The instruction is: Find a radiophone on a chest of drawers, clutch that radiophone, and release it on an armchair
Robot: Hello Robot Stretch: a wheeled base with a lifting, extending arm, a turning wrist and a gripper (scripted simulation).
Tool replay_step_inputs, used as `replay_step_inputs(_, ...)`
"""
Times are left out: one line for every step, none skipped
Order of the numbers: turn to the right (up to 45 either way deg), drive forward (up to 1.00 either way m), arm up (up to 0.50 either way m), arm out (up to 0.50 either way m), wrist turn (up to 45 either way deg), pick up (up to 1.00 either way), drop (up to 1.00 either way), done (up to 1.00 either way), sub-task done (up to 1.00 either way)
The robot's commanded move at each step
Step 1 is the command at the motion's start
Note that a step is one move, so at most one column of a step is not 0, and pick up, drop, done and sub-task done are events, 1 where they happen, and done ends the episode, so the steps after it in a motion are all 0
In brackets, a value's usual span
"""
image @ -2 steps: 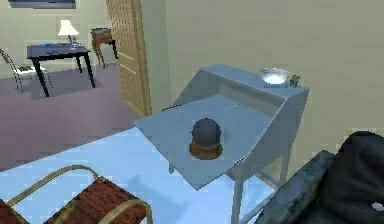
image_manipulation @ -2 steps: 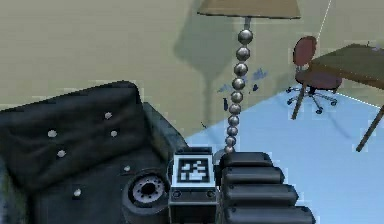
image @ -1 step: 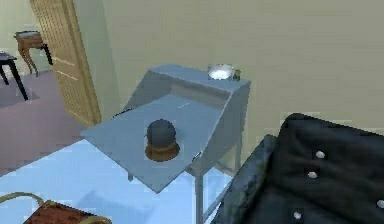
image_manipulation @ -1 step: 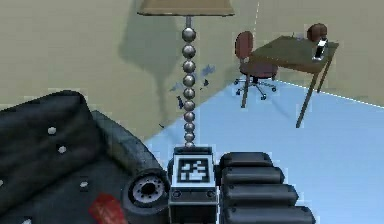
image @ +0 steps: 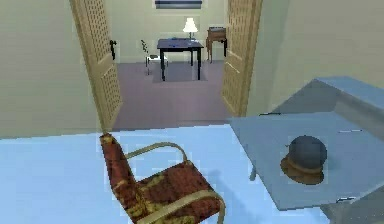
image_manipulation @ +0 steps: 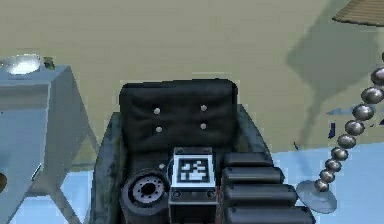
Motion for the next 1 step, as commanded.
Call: replay_step_inputs(-45.0,0.0,0.0,0.0,0.0,0.0,0.0,0.0,0.0)
